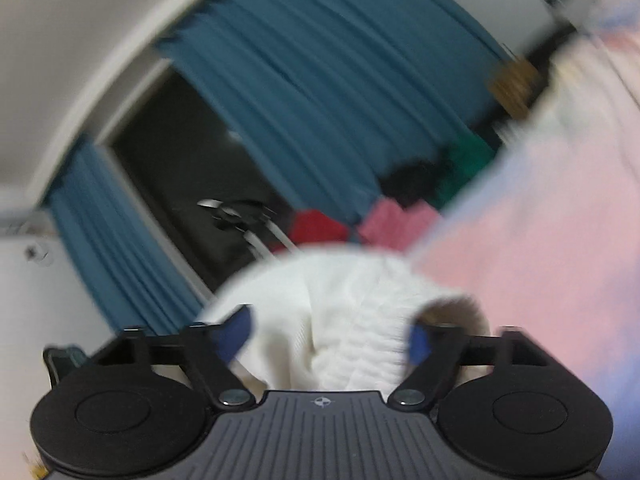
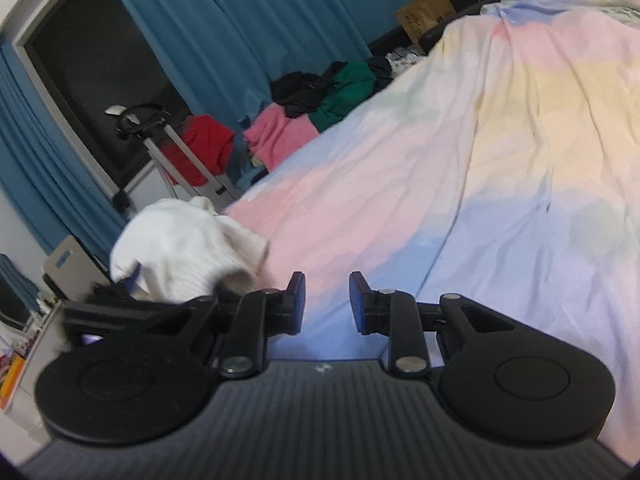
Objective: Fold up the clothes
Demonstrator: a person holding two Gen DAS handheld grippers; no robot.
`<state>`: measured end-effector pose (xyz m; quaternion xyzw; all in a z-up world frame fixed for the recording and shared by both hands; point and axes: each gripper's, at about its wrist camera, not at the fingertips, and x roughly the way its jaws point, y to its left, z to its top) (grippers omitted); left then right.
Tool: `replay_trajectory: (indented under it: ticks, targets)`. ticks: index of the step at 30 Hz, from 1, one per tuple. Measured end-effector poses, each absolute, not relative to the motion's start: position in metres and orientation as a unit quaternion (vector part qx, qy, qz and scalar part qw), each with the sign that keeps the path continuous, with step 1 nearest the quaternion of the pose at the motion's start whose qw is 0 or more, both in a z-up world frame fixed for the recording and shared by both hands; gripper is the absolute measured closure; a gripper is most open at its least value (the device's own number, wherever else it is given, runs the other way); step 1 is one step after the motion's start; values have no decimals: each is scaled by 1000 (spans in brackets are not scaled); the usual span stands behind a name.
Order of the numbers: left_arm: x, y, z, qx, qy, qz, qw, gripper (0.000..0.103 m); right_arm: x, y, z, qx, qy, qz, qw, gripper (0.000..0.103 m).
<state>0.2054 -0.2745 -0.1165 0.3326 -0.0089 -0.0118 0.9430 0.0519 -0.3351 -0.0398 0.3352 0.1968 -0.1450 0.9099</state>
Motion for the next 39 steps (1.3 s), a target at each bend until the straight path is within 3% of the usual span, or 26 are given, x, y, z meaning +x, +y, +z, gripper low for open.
replay_trajectory:
  ticks: [1,3,4,16,26,27,29,30,39]
  targets:
    - [203,-269,-106,308,-13,-8,951,61,54,-334,-42,334,201,-143,910,75]
    - [199,-255,-83,264,-15,-7,964,92,58,-329,-42,324,202,-134,914,75]
    - [196,-247,-73,247,-15,-10,969,93,59,-326,-41,316,201,-130,918,75]
    - [120,-60,61,20,38,-31,999,94,54,-289,-23,250,192,-61,947,75]
    - [116,122,4,-90,190,-6,978,93,55,-202,-26,123,244,24,962,74]
    - [117,133,-4,-95,200,-5,975,91,55,-193,-26,110,249,33,962,74]
    - [117,150,-16,-93,209,0,973,87,55,-176,-27,84,259,50,961,60]
    - [119,155,-22,-98,213,1,972,86,56,-167,-27,71,264,59,960,58]
    - [149,184,-50,-162,259,8,952,85,80,-130,-57,-16,340,67,938,58]
